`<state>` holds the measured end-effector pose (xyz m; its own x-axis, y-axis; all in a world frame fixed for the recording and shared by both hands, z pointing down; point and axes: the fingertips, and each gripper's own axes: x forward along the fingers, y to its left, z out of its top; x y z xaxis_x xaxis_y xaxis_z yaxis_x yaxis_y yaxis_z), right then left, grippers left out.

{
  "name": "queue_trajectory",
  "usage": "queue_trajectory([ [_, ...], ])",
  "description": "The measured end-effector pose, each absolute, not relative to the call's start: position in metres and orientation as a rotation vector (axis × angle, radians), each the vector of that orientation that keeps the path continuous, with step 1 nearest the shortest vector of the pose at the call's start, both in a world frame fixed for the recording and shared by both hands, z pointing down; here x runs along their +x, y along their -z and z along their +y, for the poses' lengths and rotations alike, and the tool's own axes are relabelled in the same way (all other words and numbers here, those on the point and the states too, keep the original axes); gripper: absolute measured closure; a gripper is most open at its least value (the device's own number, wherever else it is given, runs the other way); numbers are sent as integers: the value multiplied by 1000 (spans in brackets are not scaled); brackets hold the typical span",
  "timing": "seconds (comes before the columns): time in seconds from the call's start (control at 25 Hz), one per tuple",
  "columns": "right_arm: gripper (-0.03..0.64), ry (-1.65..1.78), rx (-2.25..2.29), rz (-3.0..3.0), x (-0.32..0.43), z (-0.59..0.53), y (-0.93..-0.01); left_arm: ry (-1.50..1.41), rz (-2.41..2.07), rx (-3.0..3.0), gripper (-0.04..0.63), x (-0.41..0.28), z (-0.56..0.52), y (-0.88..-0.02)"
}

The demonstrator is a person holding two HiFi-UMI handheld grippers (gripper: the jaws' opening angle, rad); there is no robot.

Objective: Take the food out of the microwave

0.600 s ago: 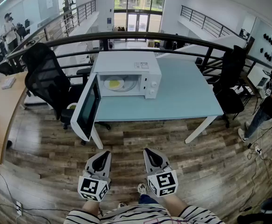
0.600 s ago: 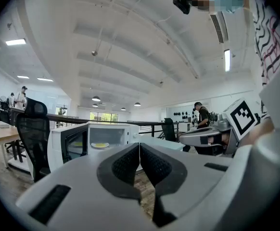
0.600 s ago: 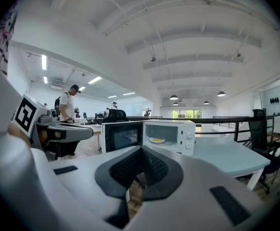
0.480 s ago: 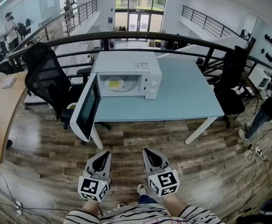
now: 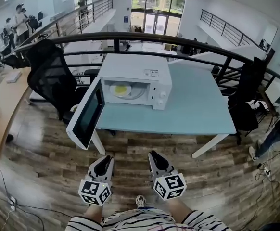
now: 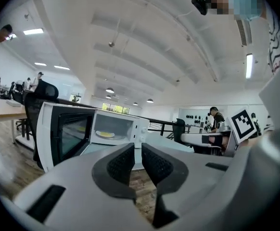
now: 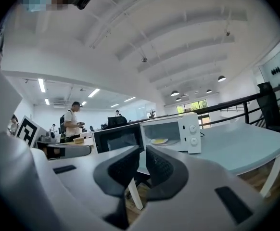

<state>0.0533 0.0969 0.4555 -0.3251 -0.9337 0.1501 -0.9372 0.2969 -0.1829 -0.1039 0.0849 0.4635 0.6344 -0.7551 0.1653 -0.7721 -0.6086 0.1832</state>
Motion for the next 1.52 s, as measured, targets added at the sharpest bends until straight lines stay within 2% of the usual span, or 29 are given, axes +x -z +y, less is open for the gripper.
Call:
queue_trajectory([
  [0.04,574,-388,1799,-2526,58,90,-458,-83,-1258,2585,572,-101,80,-467],
  [0.12,440,-437,1762,-2542,66,77,-465,-35,-1284,2516,571,-96,69,-471],
  [0.28,437,-494,1727,-2542,85,51,-478,6,-1310,2447,564,-82,47,-480],
  [0.32,438,-506,1725,-2540,88,44,-481,2,-1306,2432,519,-79,40,-483],
  [0.36,437,-520,1725,-2539,91,36,-483,4,-1298,2411,429,-76,34,-486],
  [0.4,437,-534,1725,-2539,92,30,-485,13,-1289,2385,397,-75,27,-489],
  [1.52,437,-705,1902,-2418,75,-210,-525,105,-1190,2155,397,-81,-213,-545],
])
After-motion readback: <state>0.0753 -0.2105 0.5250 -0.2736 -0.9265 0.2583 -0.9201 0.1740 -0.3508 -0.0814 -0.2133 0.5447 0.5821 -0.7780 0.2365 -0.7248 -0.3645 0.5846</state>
